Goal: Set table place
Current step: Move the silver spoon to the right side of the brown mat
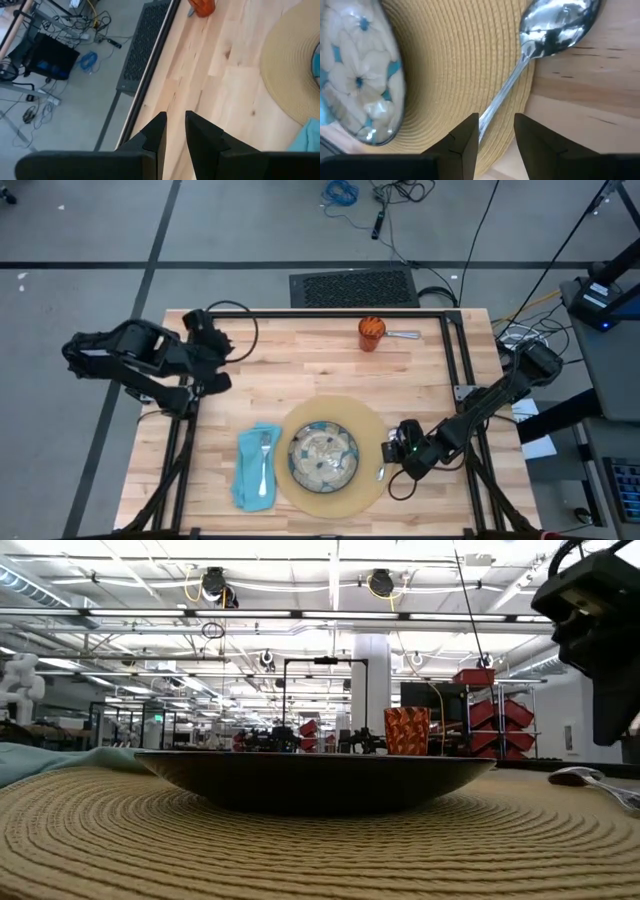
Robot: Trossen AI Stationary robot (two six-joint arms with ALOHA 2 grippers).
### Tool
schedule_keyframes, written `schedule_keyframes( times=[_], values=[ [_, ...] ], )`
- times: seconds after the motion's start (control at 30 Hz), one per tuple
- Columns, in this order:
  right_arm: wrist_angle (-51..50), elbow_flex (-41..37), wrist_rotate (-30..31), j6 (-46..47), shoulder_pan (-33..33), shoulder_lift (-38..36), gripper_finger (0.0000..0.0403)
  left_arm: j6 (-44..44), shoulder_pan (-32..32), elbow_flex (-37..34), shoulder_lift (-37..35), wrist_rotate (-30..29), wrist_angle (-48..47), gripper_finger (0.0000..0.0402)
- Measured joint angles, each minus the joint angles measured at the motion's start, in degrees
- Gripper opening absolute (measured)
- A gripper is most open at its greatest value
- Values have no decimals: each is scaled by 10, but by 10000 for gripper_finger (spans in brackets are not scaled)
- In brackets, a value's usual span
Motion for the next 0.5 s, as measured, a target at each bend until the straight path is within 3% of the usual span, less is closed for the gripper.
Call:
schedule_keyframes(
  times=[0.5],
  values=[
    [-30,0,15,-13,-25,-14,116,-8,0,0,-12,7,4,56]
  ],
)
